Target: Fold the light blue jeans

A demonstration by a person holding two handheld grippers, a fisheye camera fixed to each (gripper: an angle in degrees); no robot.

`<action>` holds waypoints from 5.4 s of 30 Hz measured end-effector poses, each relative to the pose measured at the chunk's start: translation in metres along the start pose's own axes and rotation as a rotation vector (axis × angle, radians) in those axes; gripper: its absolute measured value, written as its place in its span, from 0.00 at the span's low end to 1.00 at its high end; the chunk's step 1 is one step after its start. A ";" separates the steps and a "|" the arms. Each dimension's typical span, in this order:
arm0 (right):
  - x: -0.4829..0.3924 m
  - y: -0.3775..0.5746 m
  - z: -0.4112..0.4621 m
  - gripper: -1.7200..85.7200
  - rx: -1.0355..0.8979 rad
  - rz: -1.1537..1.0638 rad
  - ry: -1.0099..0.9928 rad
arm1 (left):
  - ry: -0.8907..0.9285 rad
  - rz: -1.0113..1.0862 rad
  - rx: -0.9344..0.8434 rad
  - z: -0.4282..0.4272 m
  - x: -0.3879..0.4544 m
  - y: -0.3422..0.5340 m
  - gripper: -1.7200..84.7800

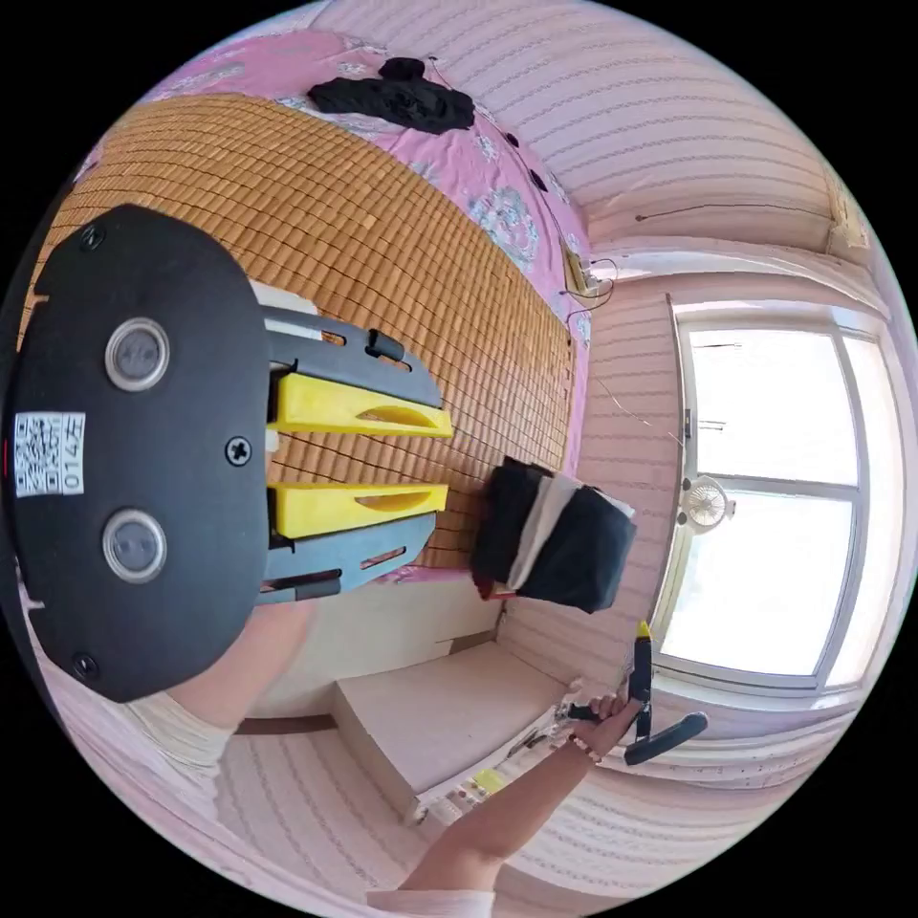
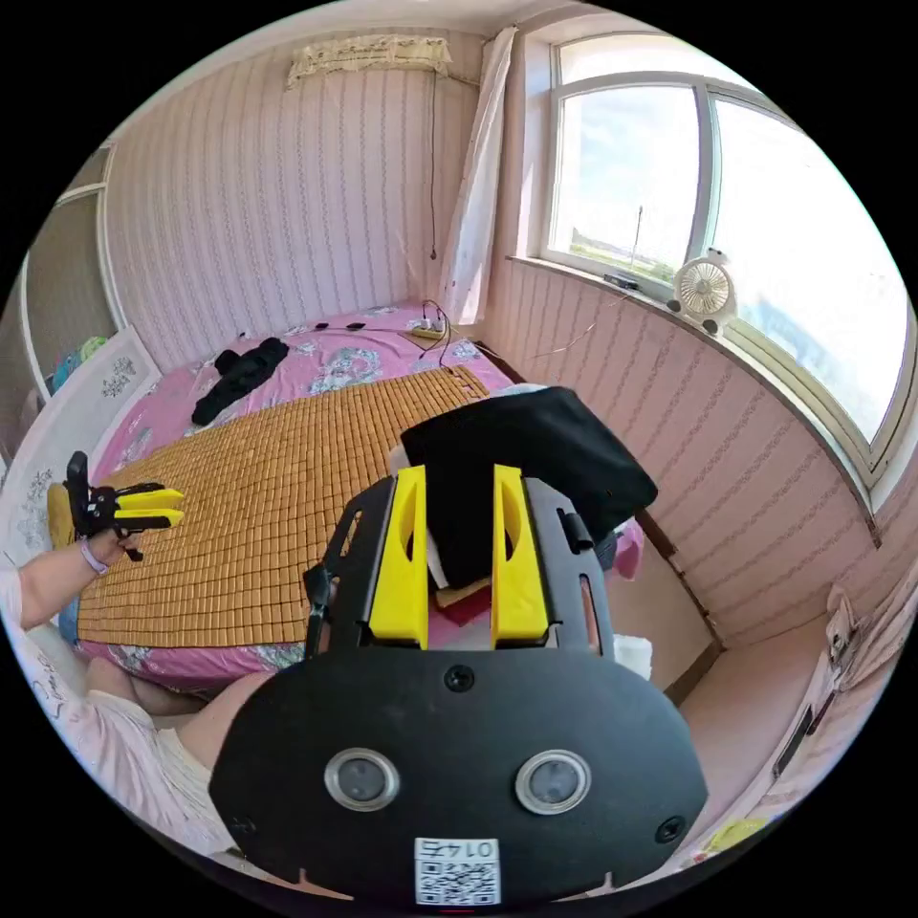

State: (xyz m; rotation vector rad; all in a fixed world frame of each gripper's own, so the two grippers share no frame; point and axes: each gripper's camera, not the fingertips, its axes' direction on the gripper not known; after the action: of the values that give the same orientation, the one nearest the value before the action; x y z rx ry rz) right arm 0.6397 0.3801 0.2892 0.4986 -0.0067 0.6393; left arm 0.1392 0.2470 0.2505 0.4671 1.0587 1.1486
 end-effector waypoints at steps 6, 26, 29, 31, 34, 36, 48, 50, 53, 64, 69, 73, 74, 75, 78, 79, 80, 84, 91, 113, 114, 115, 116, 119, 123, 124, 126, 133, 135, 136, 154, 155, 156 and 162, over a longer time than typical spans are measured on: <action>-0.089 0.223 0.068 0.12 -0.341 0.101 -0.244 | -0.141 -0.312 -0.146 -0.104 -0.006 0.196 0.09; -0.614 0.266 0.131 0.12 -0.320 -1.015 -0.945 | -0.847 -1.212 0.446 -0.405 0.081 0.592 0.09; -0.705 0.303 0.133 0.14 -0.332 -1.203 -1.013 | -0.949 -1.362 0.424 -0.422 0.097 0.652 0.09; -0.757 0.324 0.138 0.14 -0.340 -1.285 -1.022 | -0.929 -1.462 0.443 -0.431 0.099 0.697 0.10; -0.842 0.357 0.153 0.16 -0.343 -1.376 -1.039 | -0.899 -1.542 0.506 -0.442 0.091 0.743 0.10; -0.903 0.382 0.173 0.17 -0.358 -1.381 -1.056 | -0.902 -1.569 0.530 -0.448 0.081 0.764 0.10; -1.132 0.471 0.289 0.17 -0.571 -1.085 -0.892 | -0.805 -1.804 0.664 -0.483 -0.029 0.859 0.14; -1.150 0.478 0.309 0.11 -0.713 -1.040 -0.863 | -0.705 -1.844 0.629 -0.482 -0.043 0.868 0.12; -1.156 0.475 0.328 0.06 -0.798 -0.949 -0.936 | -0.736 -1.779 0.574 -0.492 -0.047 0.865 0.07; -0.964 0.390 0.329 0.02 -0.527 -0.788 -1.155 | -0.623 -1.043 0.483 -0.490 -0.014 0.691 0.06; -0.831 0.410 0.363 0.05 -0.599 -0.804 -0.699 | -0.375 -0.924 0.397 -0.434 0.010 0.636 0.08; -0.830 0.454 0.338 0.14 -0.576 -0.914 -0.773 | -0.460 -0.975 0.439 -0.438 0.024 0.640 0.08; -0.845 0.472 0.327 0.16 -0.580 -0.974 -0.808 | -0.463 -0.989 0.430 -0.440 0.022 0.642 0.09; -0.864 0.490 0.316 0.17 -0.575 -1.033 -0.812 | -0.475 -1.029 0.386 -0.443 0.016 0.645 0.09; -0.914 0.533 0.299 0.22 -0.535 -1.179 -0.656 | -0.487 -1.125 0.376 -0.454 0.005 0.656 0.10; -0.922 0.541 0.299 0.22 -0.518 -1.211 -0.595 | -0.481 -1.147 0.383 -0.457 0.001 0.659 0.10; -0.933 0.555 0.298 0.22 -0.454 -1.267 -0.494 | -0.477 -1.157 0.379 -0.458 -0.001 0.661 0.10; -0.932 0.546 0.290 0.19 -0.405 -1.291 -0.499 | -0.481 -1.198 0.363 -0.461 -0.011 0.660 0.11; -0.821 0.405 0.281 0.05 -0.473 -0.835 -0.945 | -0.485 -1.170 0.307 -0.447 -0.042 0.636 0.10; -0.654 0.271 0.317 0.20 -0.378 -0.608 -0.328 | -0.263 -1.001 -0.169 -0.307 -0.146 0.512 0.12; -0.669 0.269 0.327 0.21 -0.401 -0.631 -0.291 | -0.316 -0.957 -0.185 -0.301 -0.142 0.505 0.12; -0.676 0.268 0.332 0.21 -0.420 -0.649 -0.289 | -0.348 -0.934 -0.199 -0.299 -0.139 0.499 0.11; -0.688 0.266 0.342 0.21 -0.466 -0.689 -0.297 | -0.353 -0.929 -0.207 -0.298 -0.138 0.496 0.10; -0.695 0.257 0.349 0.14 -0.553 -0.714 -0.323 | -0.362 -0.922 -0.206 -0.300 -0.136 0.483 0.04; -0.671 0.223 0.314 0.03 -0.618 -0.600 -0.635 | -0.378 -0.854 -0.066 -0.316 -0.119 0.452 0.02; -0.668 0.218 0.306 0.03 -0.627 -0.569 -0.708 | -0.344 -0.809 -0.010 -0.319 -0.112 0.440 0.02; -0.660 0.204 0.274 0.04 -0.618 -0.452 -1.055 | -0.296 -0.740 0.040 -0.316 -0.101 0.421 0.02; -0.685 0.215 0.265 0.15 -0.828 -0.479 -1.150 | -0.199 -0.560 -0.038 -0.268 -0.075 0.372 0.05; -0.678 0.209 0.257 0.09 -0.787 -0.484 -1.097 | -0.182 -0.574 -0.086 -0.266 -0.076 0.372 0.05; -0.676 0.206 0.254 0.07 -0.776 -0.485 -1.088 | -0.172 -0.581 -0.078 -0.272 -0.077 0.374 0.06; -0.348 -0.049 0.050 0.03 -0.039 -0.222 -0.903 | -0.450 -0.844 -0.486 -0.232 -0.206 0.365 0.08; -0.322 -0.068 0.044 0.03 -0.018 -0.161 -0.863 | -0.456 -0.830 -0.493 -0.230 -0.205 0.363 0.07; -0.298 -0.086 0.042 0.03 -0.005 -0.104 -0.851 | -0.466 -0.794 -0.510 -0.227 -0.204 0.357 0.04; -0.232 -0.156 0.059 0.03 -0.043 -0.046 -0.594 | -0.483 -0.854 -0.324 -0.292 -0.215 0.347 0.01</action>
State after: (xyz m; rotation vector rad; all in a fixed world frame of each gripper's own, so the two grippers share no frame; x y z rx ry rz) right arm 0.5506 0.1144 0.2360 0.6305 -0.5673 0.4261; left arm -0.2936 0.1296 0.4749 0.0012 0.5260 0.3893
